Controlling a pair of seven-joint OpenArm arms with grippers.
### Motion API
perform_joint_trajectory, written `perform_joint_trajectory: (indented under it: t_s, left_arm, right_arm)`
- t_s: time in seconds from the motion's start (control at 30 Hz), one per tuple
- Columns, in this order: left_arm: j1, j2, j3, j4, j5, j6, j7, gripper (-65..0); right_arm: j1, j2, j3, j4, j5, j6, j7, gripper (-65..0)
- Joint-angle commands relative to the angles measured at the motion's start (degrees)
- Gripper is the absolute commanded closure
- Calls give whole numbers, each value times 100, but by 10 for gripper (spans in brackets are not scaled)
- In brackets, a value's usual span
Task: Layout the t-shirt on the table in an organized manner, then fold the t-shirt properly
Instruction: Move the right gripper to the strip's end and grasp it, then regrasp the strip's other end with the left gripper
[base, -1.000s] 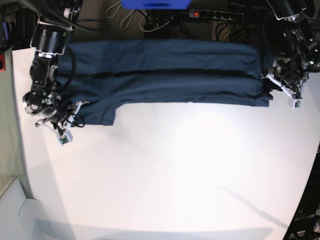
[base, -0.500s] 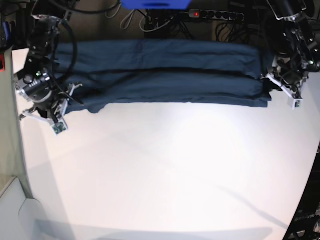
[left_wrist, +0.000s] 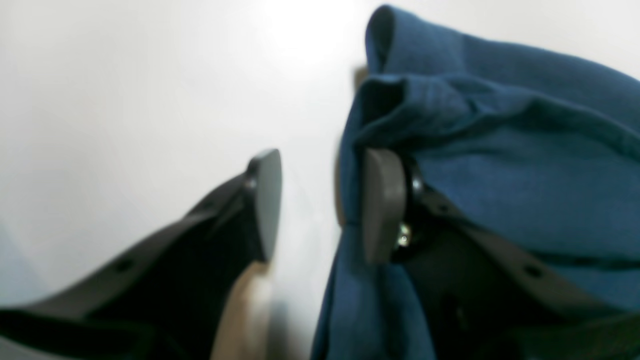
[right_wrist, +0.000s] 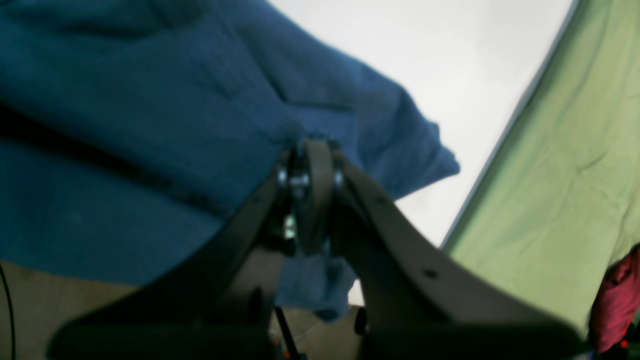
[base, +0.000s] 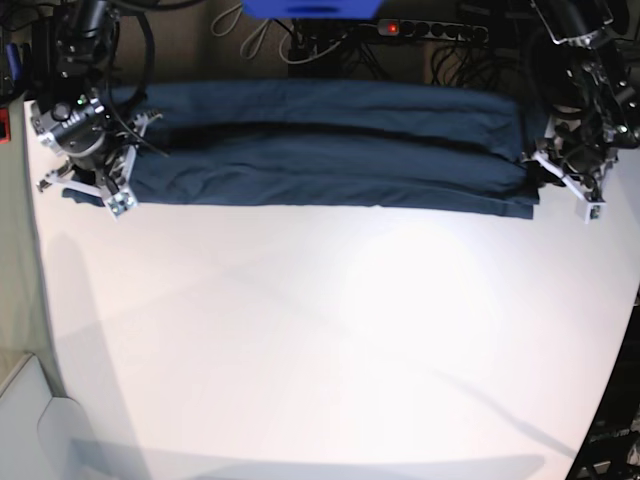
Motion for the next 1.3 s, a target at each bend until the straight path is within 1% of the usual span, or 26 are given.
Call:
perform_joint_trajectory:
  t_s: [0.0, 0.1, 0.3, 0.4, 0.47, 0.6, 0.77, 0.83, 0.87, 1.0, 1.17, 1.27]
  left_arm:
    - [-61, -100, -28, 73, -63, 1, -66, -262]
    - [-61, -100, -28, 73, -72, 1, -66, -262]
    - [-43, -100, -28, 73, -98, 1, -31, -263]
    - [-25, -100, -28, 73, -107, 1, -22, -263]
    - [-17, -109, -28, 81, -107, 1, -22, -263]
    - [-17, -126, -28, 90, -116, -8, -14, -268]
    - [-8, -144, -28, 143, -116, -8, -5, -348]
    - [-8, -144, -28, 143, -116, -8, -5, -362]
    - [-8, -144, -28, 152, -116, -8, -5, -366]
    - [-8, -100, -28, 152, -142, -8, -5, -367]
    - [89, -135, -28, 73, -661, -8, -22, -367]
    - [106, -109, -28, 81, -775, -8, -5, -367]
  right_arm:
    - [22, 40, 27, 53, -13, -25, 54, 0]
    - [48, 40, 27, -131, -13, -25, 98, 0]
    - [66, 40, 27, -782, -13, -25, 722, 0]
    - [101, 57, 45, -1063, -13, -25, 881, 0]
    - [119, 57, 212, -1186, -13, -25, 907, 0]
    - [119, 57, 441, -1336, -13, -25, 1100, -78]
    - [110, 66, 520, -1468, -13, -25, 1223, -212]
    - [101, 66, 520, -1468, -13, -25, 1223, -240]
    - [101, 66, 511, -1468, -4, -25, 1223, -248]
    - [101, 66, 485, -1468, -4, -25, 1223, -247]
    - [101, 66, 485, -1468, -4, -25, 1223, -247]
    - [110, 49, 485, -1468, -4, -25, 1223, -247]
